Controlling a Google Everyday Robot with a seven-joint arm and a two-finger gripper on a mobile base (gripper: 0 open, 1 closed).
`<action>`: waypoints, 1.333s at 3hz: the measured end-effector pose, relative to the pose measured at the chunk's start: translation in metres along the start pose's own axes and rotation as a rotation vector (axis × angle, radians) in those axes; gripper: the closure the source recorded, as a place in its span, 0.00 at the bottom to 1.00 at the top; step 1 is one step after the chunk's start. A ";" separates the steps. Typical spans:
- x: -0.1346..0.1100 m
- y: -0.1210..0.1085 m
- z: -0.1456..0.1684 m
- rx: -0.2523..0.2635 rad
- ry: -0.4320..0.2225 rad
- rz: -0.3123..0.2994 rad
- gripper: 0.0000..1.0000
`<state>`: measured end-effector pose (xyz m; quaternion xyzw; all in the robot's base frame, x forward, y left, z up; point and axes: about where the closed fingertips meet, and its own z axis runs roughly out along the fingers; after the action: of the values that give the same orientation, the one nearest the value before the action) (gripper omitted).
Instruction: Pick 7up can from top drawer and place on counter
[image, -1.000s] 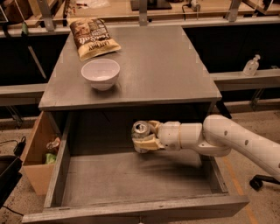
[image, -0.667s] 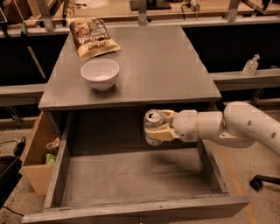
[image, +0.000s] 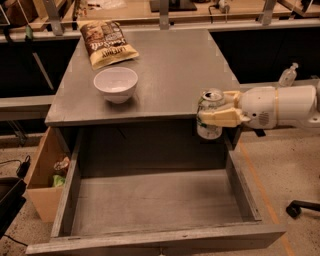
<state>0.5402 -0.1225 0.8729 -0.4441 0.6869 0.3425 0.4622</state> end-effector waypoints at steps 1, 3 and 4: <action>-0.039 -0.022 -0.015 0.025 -0.023 0.005 1.00; -0.102 -0.085 0.003 0.089 -0.093 -0.128 1.00; -0.127 -0.124 0.031 0.122 -0.124 -0.183 1.00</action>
Offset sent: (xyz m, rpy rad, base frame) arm 0.0973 -0.0124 0.1064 0.0228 -0.1882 -0.0527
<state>0.6881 -0.1040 0.9745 -0.4542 0.6332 0.2833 0.5591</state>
